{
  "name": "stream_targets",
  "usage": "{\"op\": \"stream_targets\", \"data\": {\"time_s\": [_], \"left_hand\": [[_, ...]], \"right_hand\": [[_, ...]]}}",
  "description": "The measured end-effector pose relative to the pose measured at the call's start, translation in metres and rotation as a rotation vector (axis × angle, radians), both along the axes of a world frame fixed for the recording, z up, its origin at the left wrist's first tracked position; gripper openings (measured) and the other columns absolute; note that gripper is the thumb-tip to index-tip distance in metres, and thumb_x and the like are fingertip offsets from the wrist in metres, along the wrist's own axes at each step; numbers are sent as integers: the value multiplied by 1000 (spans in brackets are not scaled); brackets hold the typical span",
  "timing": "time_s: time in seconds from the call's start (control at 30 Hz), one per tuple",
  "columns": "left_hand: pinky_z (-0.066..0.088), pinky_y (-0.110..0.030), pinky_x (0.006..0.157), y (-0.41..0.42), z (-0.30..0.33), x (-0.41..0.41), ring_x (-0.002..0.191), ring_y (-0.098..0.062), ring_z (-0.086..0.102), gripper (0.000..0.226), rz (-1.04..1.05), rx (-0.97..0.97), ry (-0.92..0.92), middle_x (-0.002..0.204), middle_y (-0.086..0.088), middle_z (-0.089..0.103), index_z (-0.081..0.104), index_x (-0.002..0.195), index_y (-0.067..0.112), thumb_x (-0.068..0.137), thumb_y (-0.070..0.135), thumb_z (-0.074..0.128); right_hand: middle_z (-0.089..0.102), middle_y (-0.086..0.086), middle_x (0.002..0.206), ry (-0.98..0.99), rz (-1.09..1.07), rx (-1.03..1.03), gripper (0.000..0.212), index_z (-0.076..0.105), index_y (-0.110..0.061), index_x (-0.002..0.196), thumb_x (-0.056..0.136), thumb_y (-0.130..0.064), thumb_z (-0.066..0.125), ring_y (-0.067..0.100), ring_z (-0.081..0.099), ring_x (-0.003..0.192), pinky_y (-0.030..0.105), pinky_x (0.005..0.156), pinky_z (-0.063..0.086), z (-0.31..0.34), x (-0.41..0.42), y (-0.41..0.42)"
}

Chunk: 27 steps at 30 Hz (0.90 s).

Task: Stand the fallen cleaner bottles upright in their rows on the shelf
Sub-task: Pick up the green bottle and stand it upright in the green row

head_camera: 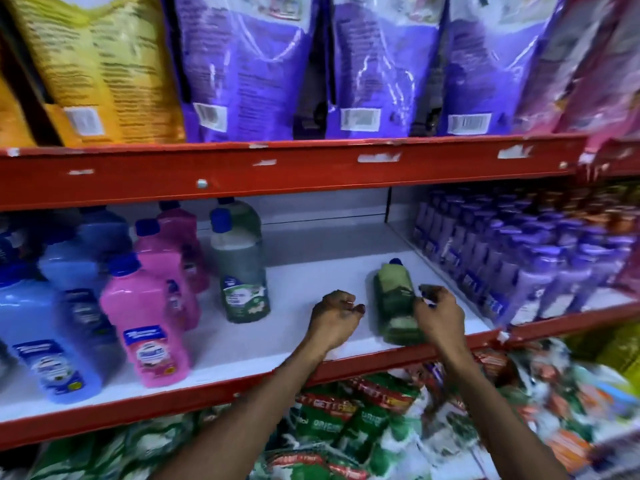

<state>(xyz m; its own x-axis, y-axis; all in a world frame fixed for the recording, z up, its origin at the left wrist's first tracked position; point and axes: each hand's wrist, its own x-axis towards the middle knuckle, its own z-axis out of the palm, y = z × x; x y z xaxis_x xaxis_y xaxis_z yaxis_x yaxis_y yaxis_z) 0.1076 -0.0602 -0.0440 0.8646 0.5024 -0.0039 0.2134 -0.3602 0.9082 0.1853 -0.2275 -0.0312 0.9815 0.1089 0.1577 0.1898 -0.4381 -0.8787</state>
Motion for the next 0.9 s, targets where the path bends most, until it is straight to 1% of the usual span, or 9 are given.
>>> {"op": "stream_targets", "data": {"time_s": [0.07,0.17,0.23,0.3,0.4,0.47,0.63,0.8,0.9], "left_hand": [[62,-39,83,-8,-1,27,84,-29,74,23,-25,-81,93,94,-13,74,68,101,17,86,34,69],[59,-46,80,-17,-3,53,79,-29,69,28,-28,-90,110,77,-19,66,68,75,4,82,31,72],[57,-51,86,-20,-4,60,88,-29,70,30,-15,-109,128,92,-27,72,71,87,-7,81,22,73],[57,-50,90,-20,-2,57,91,-28,70,28,-1,-130,139,105,-26,74,72,95,-6,79,17,74],[58,-48,94,-11,6,37,100,-31,72,22,16,-198,84,108,-26,74,72,99,-5,80,6,74],[58,-44,96,1,13,15,107,-33,70,30,12,-257,6,111,-22,73,69,109,-2,79,-6,71],[58,-18,71,44,18,-60,88,-10,69,46,34,-199,-201,101,-1,71,55,109,18,78,-13,68],[58,-34,90,80,11,-117,104,-15,69,57,173,-43,-297,108,7,72,52,110,29,78,-16,64],[57,-45,96,94,7,-135,110,-20,68,57,244,34,-293,116,-5,71,47,124,15,78,-13,65]], "right_hand": [[67,25,109,119,82,-110,37,60,2,123,89,-11,55,40,64,98,35,75,43,-3,16,-3],[67,27,99,205,123,-111,31,62,8,113,87,-8,54,37,60,83,38,70,40,-2,24,-2],[69,27,103,203,91,-64,31,64,6,113,85,-6,56,40,64,93,42,76,47,-2,25,2],[69,20,97,217,71,-27,32,66,-2,115,84,-7,58,35,64,90,40,78,50,-1,21,7],[72,14,104,246,112,60,36,66,-8,117,82,-10,61,33,66,94,45,88,56,-3,8,17],[73,11,113,224,166,139,41,65,-10,120,79,-9,68,30,68,101,49,92,56,0,-6,26],[74,-8,106,106,340,286,54,65,-29,109,66,1,78,13,71,96,38,82,61,13,-62,67],[74,-7,106,0,438,299,55,67,-21,110,64,5,81,8,71,94,30,78,62,13,-107,116],[74,-6,105,-21,464,305,56,66,-18,112,64,7,80,10,71,95,25,76,62,8,-121,138]]}}
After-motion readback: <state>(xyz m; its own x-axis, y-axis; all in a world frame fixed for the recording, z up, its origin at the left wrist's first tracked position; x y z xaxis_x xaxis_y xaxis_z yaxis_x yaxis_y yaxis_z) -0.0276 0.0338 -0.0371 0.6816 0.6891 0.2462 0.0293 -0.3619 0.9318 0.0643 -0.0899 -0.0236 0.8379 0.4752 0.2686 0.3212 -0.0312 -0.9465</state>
